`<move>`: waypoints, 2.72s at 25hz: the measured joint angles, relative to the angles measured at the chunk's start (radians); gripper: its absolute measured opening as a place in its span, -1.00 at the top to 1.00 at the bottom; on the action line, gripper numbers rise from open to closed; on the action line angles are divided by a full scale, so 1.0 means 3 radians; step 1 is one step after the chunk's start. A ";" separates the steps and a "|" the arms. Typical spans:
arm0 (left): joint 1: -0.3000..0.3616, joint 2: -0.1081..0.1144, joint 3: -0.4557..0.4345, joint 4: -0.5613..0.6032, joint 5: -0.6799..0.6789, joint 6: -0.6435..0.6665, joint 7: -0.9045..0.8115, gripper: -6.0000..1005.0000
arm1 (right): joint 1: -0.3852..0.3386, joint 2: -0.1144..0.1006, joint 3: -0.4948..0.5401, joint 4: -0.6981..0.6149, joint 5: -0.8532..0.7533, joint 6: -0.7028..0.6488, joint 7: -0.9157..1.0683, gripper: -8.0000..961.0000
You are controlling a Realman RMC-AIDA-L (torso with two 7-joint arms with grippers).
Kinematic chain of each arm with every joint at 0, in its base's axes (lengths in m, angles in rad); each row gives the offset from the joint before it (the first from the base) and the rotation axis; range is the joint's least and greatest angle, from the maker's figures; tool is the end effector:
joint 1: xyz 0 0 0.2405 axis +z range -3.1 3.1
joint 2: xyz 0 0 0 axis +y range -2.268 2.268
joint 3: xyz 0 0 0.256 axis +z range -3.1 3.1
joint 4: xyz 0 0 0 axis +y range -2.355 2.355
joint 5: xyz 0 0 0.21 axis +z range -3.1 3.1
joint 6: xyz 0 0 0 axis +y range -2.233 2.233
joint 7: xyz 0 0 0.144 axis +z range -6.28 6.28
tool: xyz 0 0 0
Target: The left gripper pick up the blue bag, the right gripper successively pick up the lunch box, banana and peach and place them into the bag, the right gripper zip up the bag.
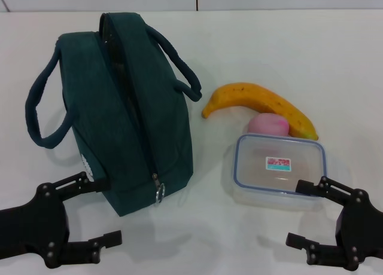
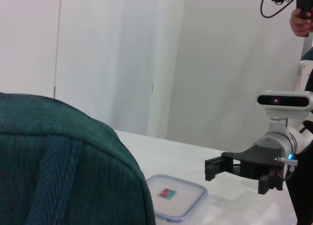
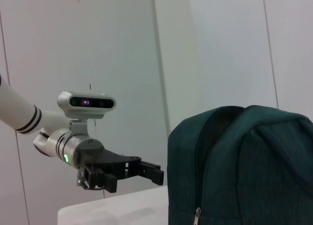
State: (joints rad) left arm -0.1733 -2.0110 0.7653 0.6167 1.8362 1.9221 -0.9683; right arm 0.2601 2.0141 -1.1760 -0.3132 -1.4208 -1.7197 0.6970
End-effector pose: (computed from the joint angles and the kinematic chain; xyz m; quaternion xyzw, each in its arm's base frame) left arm -0.3206 0.1966 0.0268 -0.9329 -0.1211 -0.3211 0.1094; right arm 0.3005 0.2109 -0.0337 -0.9185 0.0870 0.3618 0.1341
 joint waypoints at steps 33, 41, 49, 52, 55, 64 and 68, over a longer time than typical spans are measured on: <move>-0.0332 0.0377 -0.0980 0.0374 -0.0581 0.0016 -0.3180 -0.77 | 0.0007 0.0000 0.0002 0.0006 -0.0004 0.0024 0.0001 -0.81; -0.0772 0.0500 -0.0951 0.1091 0.0200 -0.0124 -0.4804 -0.77 | 0.0023 0.0000 0.0005 0.0007 -0.0004 0.0041 0.0003 -0.81; -0.1062 0.0574 -0.0500 0.1162 0.0532 -0.0094 -0.5316 -0.77 | 0.0038 0.0007 0.0008 0.0011 -0.0004 0.0059 0.0001 -0.81; -0.1133 0.0521 -0.0416 0.1162 0.0570 -0.0102 -0.5338 -0.77 | 0.0056 0.0010 0.0002 0.0011 -0.0001 0.0091 -0.0005 -0.81; -0.1218 0.0469 -0.0398 0.1162 0.0630 -0.0109 -0.5372 -0.77 | 0.0073 0.0011 -0.0002 0.0011 0.0001 0.0105 -0.0002 -0.81; -0.1347 0.0411 -0.0400 0.1174 0.0947 -0.0203 -0.5448 -0.77 | 0.0078 0.0016 -0.0007 0.0011 0.0001 0.0116 -0.0002 -0.81; -0.1371 0.0381 -0.0401 0.1197 0.0995 -0.0255 -0.5476 -0.76 | 0.0079 0.0016 -0.0007 0.0011 0.0001 0.0118 -0.0002 -0.81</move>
State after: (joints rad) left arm -0.5848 -1.8968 0.6450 0.9758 2.1346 1.8456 -2.6111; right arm 0.2838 2.0187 -1.1781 -0.3098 -1.4204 -1.6842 0.6964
